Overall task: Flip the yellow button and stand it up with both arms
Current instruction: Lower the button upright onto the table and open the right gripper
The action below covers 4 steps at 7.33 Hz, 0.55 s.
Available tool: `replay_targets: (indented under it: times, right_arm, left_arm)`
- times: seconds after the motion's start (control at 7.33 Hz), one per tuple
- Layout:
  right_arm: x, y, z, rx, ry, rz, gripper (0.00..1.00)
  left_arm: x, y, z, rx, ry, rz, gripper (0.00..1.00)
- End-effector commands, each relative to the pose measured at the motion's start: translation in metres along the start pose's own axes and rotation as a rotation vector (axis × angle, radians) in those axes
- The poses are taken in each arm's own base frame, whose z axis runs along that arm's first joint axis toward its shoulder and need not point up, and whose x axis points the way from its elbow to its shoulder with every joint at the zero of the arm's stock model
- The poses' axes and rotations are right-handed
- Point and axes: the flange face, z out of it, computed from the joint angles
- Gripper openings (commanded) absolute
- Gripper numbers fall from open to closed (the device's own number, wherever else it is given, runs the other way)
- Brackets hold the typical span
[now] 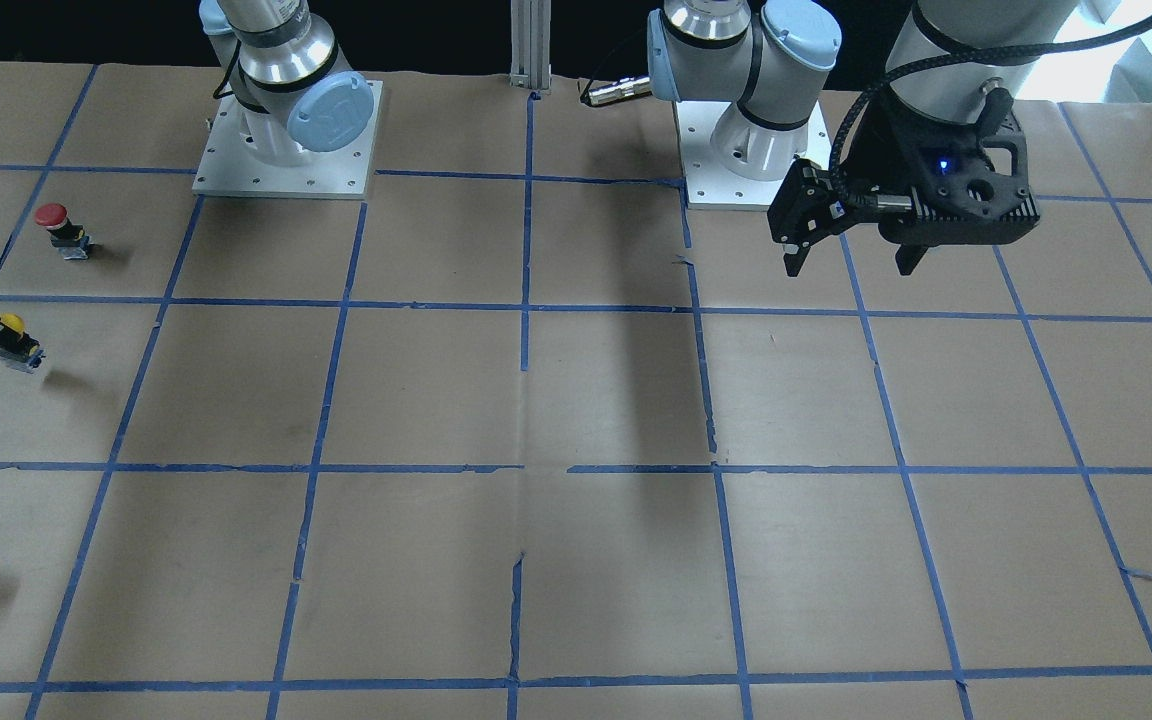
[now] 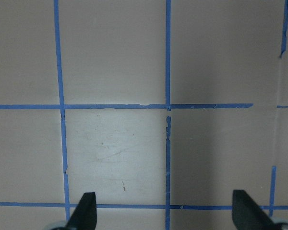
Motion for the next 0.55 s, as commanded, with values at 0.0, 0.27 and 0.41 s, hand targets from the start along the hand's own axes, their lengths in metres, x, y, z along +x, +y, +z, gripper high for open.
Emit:
replay_targets:
  times: [0.0, 0.27, 0.41]
  right_arm:
    - [0.000, 0.001, 0.000, 0.001, 0.001, -0.011, 0.35]
    - [-0.004, 0.004, 0.009, 0.019, 0.006, 0.002, 0.44]
    - [-0.006, 0.008, 0.013, 0.023, 0.006, 0.004, 0.45]
  left_arm:
    - [0.000, 0.003, -0.002, 0.001, 0.001, -0.001, 1.00]
    - [0.001, 0.003, 0.001, -0.005, 0.004, 0.001, 1.00]
    - [0.001, 0.003, 0.001, -0.005, 0.004, 0.001, 1.00]
